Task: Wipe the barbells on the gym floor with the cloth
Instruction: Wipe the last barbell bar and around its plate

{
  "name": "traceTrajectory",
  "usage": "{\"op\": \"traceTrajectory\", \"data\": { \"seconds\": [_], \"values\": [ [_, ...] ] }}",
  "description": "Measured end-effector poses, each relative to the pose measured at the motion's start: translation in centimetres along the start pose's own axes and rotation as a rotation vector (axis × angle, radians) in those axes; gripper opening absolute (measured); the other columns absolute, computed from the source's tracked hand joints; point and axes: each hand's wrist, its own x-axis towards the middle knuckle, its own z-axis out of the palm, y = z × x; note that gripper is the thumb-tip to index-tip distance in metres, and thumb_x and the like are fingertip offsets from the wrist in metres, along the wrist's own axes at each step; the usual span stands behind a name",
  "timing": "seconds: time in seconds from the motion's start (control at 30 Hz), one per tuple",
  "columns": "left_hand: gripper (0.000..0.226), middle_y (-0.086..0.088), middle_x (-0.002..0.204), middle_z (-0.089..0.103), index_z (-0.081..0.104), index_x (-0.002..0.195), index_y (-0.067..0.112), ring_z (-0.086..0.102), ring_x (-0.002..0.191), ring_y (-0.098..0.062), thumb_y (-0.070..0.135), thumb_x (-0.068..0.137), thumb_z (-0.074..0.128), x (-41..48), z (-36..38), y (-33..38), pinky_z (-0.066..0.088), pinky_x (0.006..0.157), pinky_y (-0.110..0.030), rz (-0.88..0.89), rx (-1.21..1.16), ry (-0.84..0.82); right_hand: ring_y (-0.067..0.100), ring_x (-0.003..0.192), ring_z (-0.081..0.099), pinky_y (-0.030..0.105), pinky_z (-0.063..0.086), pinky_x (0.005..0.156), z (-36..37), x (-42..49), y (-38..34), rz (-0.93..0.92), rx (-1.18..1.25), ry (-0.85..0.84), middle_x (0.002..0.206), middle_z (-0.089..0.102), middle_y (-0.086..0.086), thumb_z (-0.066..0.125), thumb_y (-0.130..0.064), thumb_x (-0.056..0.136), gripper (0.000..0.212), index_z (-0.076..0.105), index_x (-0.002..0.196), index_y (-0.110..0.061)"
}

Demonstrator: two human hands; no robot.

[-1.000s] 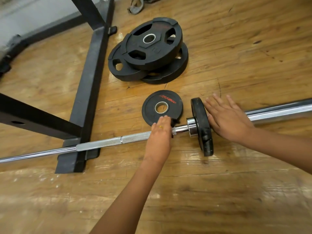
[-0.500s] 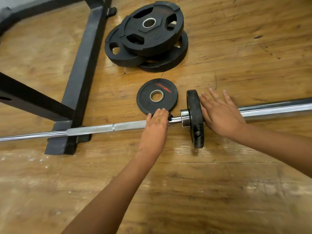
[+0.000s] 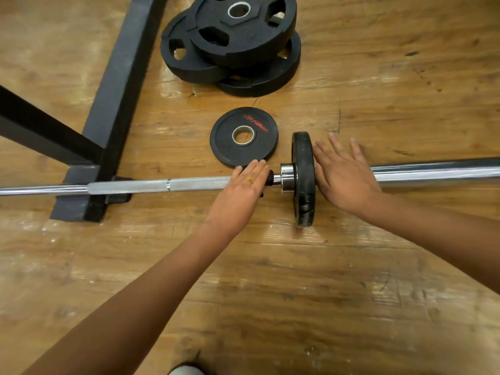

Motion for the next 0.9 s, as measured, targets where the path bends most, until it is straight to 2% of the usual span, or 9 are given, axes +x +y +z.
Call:
{"op": "traceTrajectory", "data": {
  "seconds": [0.13,0.2,0.3,0.43,0.53,0.63,0.7,0.9],
  "values": [
    [0.046,-0.013,0.149,0.050,0.045,0.145,0.007,0.038,0.145,-0.026,-0.003,0.100,0.050,1.0,-0.4,-0.1,0.023,0.121,-0.041,-0.185,-0.127,0.007,0.020,0.155,-0.002,0.044,-0.007,0.124,0.1,-0.1,-0.2,0.007,0.011,-0.007,0.166,0.021,0.004,-0.009,-0.051,0.093,0.083,0.021,0.159,-0.011],
    [0.051,-0.013,0.150,0.049,0.045,0.145,0.008,0.037,0.145,-0.027,-0.008,0.097,0.051,0.1,-0.2,0.7,0.022,0.121,-0.043,-0.211,-0.155,0.000,0.020,0.155,0.000,0.044,-0.006,0.124,0.2,-0.5,-0.3,0.003,0.007,-0.009,0.166,0.021,0.004,-0.008,-0.050,0.095,0.081,0.020,0.159,-0.011],
    [0.063,-0.015,0.155,0.043,0.042,0.149,0.003,0.034,0.148,-0.029,-0.015,0.090,0.054,-1.1,-0.2,1.0,0.020,0.122,-0.045,-0.130,-0.120,-0.015,0.021,0.155,0.001,0.044,-0.009,0.122,0.6,-1.5,-0.6,0.003,-0.017,-0.009,0.166,0.020,0.004,-0.005,-0.048,0.098,0.076,0.021,0.160,-0.012],
    [0.053,-0.013,0.147,0.049,0.043,0.144,0.007,0.044,0.137,-0.027,-0.013,0.094,0.046,1.1,-0.9,0.8,0.030,0.114,-0.038,-0.308,-0.131,-0.053,0.022,0.155,0.001,0.043,-0.010,0.121,0.9,-2.4,-1.0,0.008,-0.026,-0.005,0.166,0.021,0.004,-0.003,-0.047,0.100,0.073,0.022,0.159,-0.013],
    [0.059,-0.015,0.144,0.053,0.047,0.142,0.005,0.047,0.136,-0.028,-0.014,0.086,0.055,0.4,-0.8,2.0,0.025,0.118,-0.041,-0.145,-0.128,-0.020,0.021,0.155,-0.001,0.045,-0.008,0.122,0.7,-2.7,-1.0,0.007,-0.015,-0.006,0.166,0.021,0.004,-0.001,-0.047,0.100,0.073,0.021,0.160,-0.013],
    [0.061,-0.012,0.147,0.053,0.049,0.143,0.006,0.046,0.139,-0.026,-0.004,0.086,0.069,-1.1,0.2,1.7,0.030,0.117,-0.046,-0.007,-0.109,-0.023,0.021,0.155,0.000,0.045,-0.008,0.122,0.7,-3.0,-1.1,0.007,-0.027,-0.009,0.166,0.020,0.004,0.001,-0.046,0.101,0.071,0.021,0.160,-0.013],
    [0.064,-0.011,0.150,0.051,0.047,0.146,0.007,0.044,0.141,-0.026,-0.006,0.086,0.068,-1.4,0.1,0.8,0.030,0.118,-0.044,0.036,-0.083,-0.044,0.022,0.155,0.001,0.044,-0.009,0.122,0.8,-3.2,-1.3,0.007,-0.021,-0.005,0.166,0.021,0.004,0.002,-0.046,0.101,0.069,0.020,0.160,-0.013],
    [0.068,-0.009,0.155,0.044,0.043,0.149,0.007,0.034,0.147,-0.025,-0.016,0.087,0.057,-3.0,-0.8,0.2,0.025,0.120,-0.049,-0.140,-0.097,-0.064,0.021,0.155,-0.001,0.044,-0.010,0.121,1.1,-3.7,-1.3,0.015,-0.026,0.001,0.167,0.018,0.003,0.004,-0.045,0.103,0.066,0.018,0.160,-0.014]
  ]
}}
